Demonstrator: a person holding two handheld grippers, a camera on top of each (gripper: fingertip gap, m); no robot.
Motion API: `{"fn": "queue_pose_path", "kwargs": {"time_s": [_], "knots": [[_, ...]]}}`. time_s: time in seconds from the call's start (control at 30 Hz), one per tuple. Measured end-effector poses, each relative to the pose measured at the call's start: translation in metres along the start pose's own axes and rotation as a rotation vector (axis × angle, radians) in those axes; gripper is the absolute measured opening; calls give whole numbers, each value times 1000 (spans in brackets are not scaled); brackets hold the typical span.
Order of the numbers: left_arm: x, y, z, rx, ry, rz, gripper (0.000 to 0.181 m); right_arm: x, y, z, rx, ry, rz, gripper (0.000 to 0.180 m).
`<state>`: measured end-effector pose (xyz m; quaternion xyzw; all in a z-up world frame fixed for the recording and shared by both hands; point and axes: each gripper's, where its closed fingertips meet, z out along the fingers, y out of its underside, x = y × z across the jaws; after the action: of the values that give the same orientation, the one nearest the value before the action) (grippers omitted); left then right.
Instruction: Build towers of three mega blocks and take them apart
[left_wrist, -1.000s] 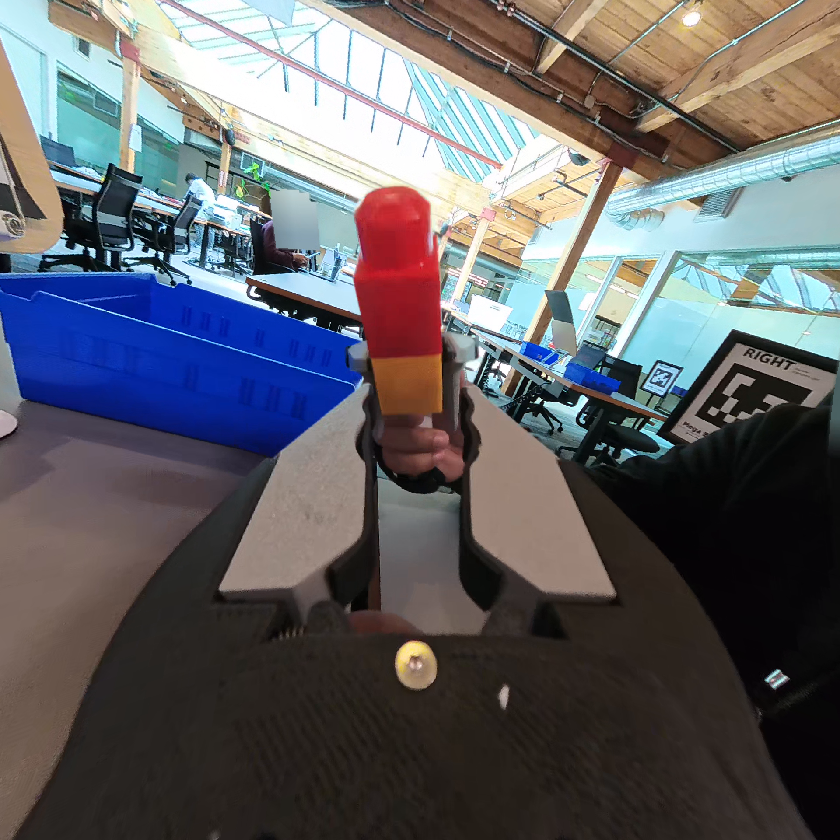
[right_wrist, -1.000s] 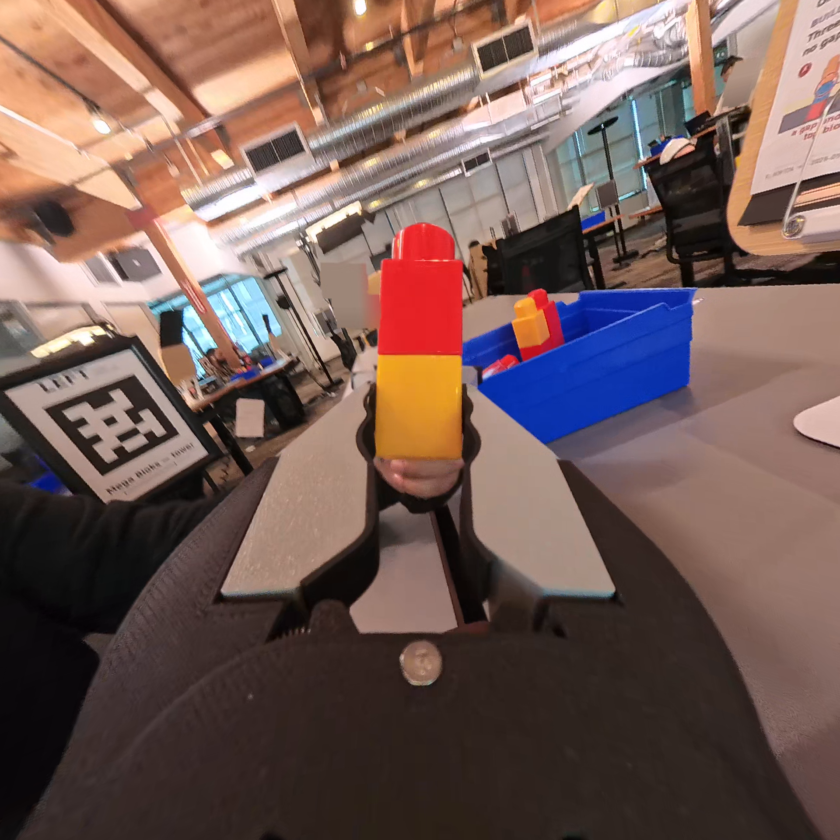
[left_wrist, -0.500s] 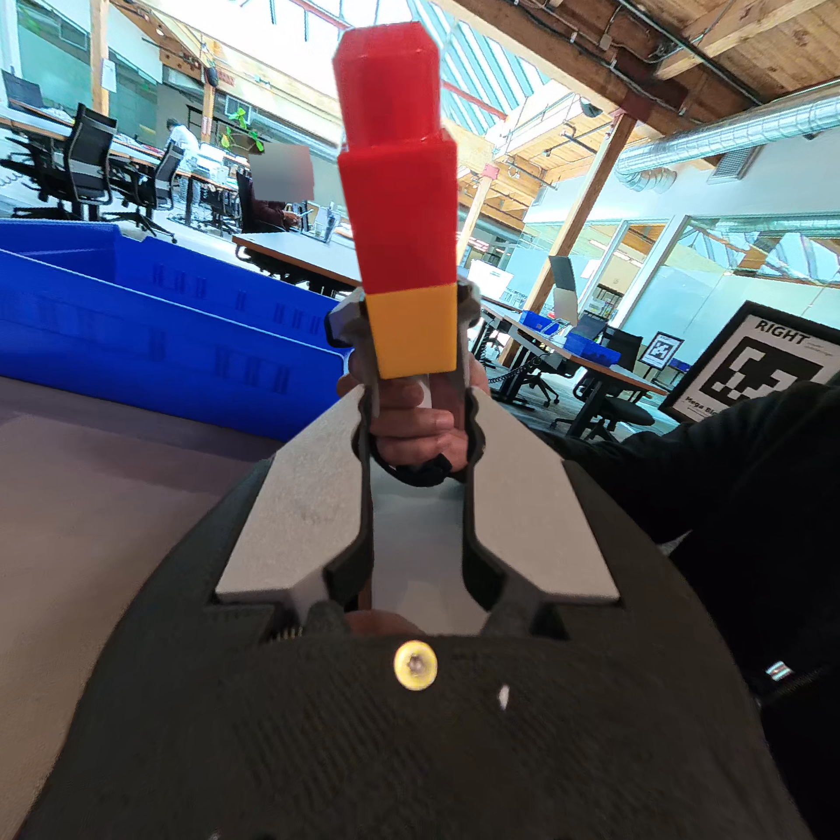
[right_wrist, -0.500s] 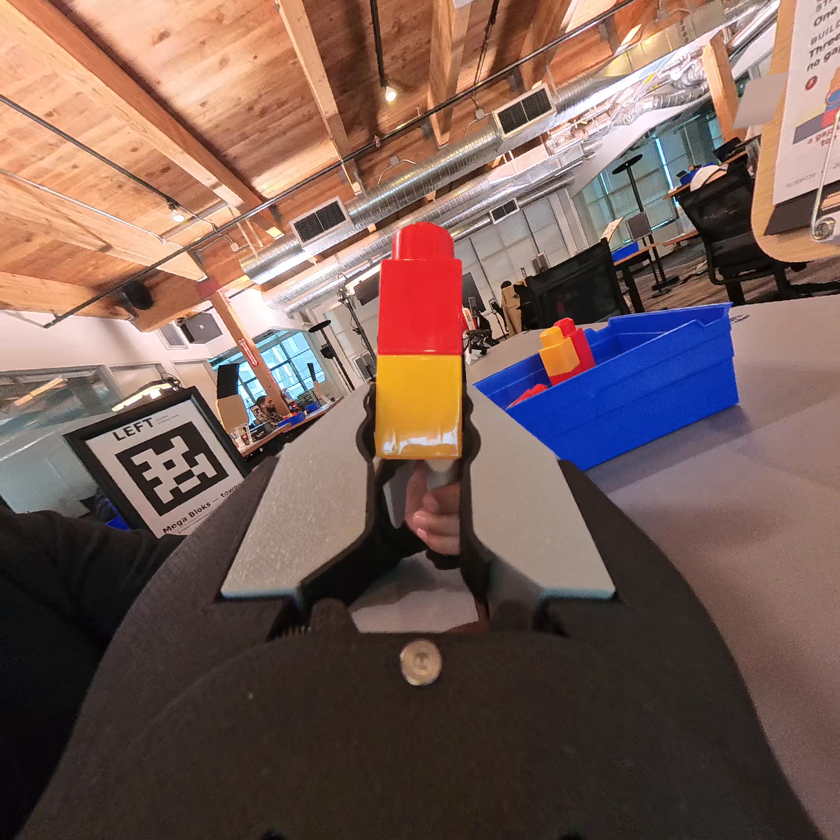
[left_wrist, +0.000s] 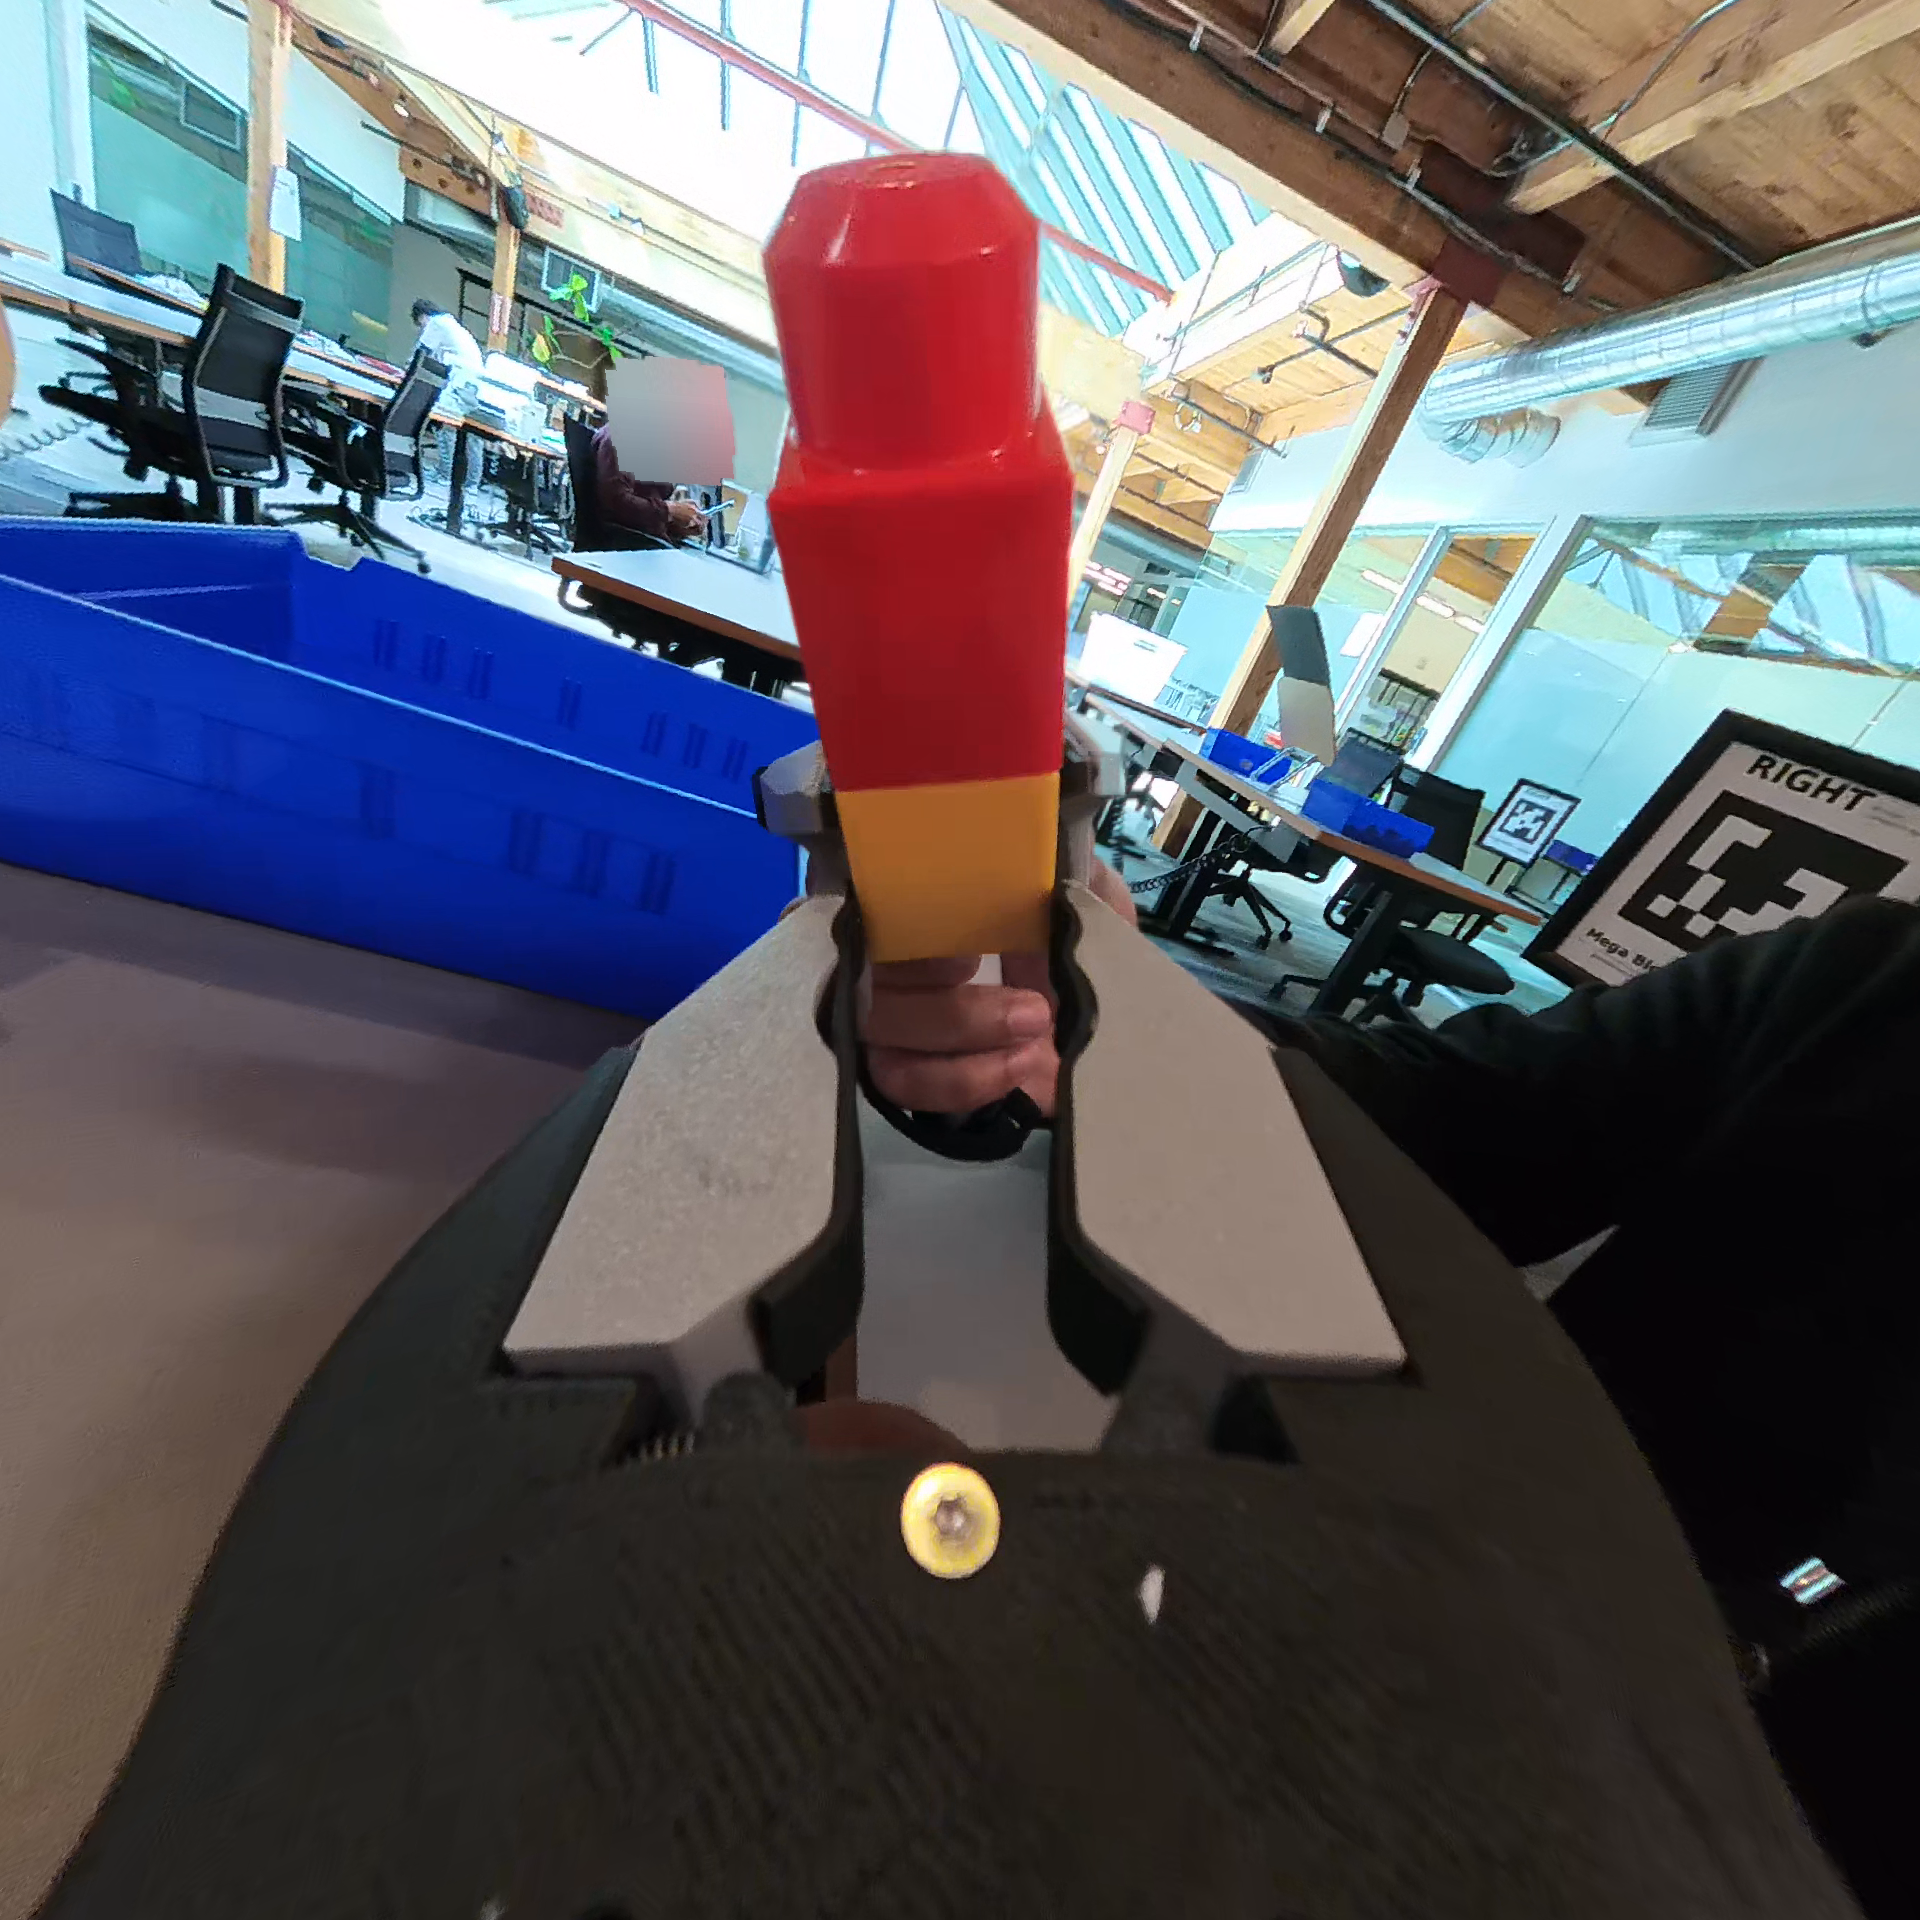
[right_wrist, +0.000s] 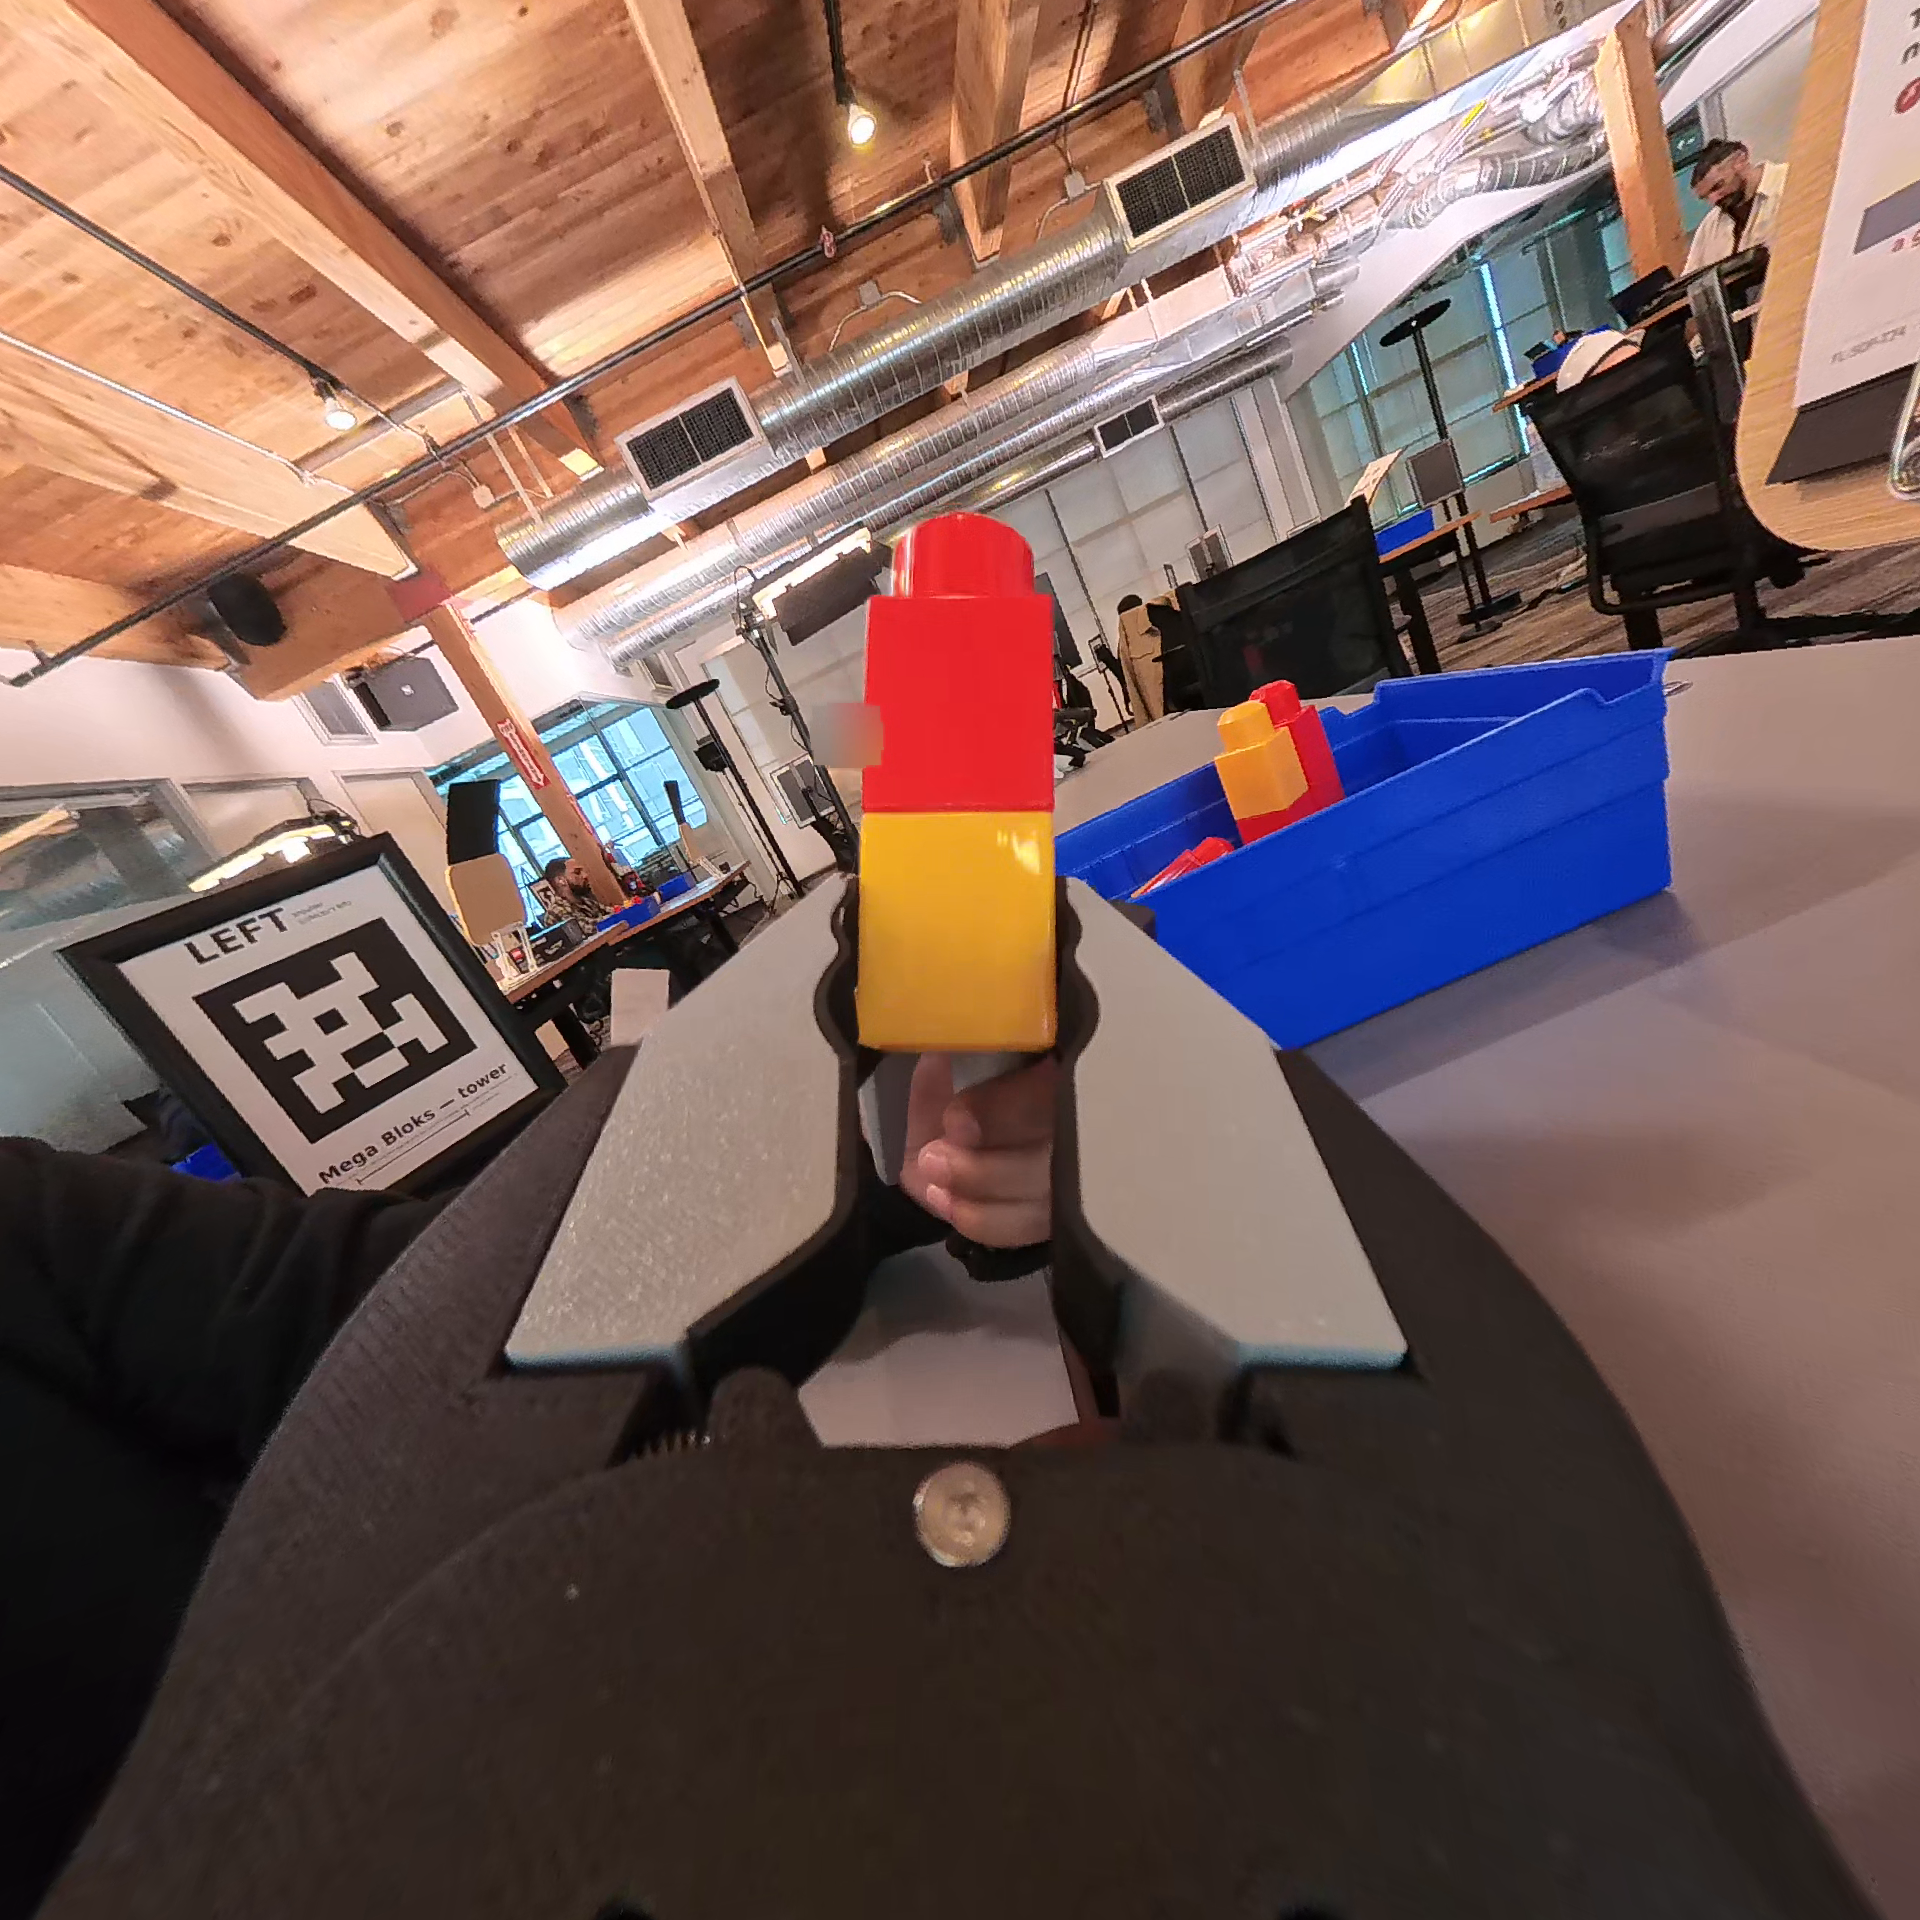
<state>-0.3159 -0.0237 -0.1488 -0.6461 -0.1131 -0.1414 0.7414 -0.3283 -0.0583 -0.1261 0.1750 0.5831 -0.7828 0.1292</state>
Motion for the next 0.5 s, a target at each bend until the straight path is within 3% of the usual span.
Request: {"fn": "queue_pose_path", "kwargs": {"time_s": [0.5], "knots": [[8, 1, -5, -49, 15, 50, 33, -8, 10, -3, -103, -34, -48, 33]]}}
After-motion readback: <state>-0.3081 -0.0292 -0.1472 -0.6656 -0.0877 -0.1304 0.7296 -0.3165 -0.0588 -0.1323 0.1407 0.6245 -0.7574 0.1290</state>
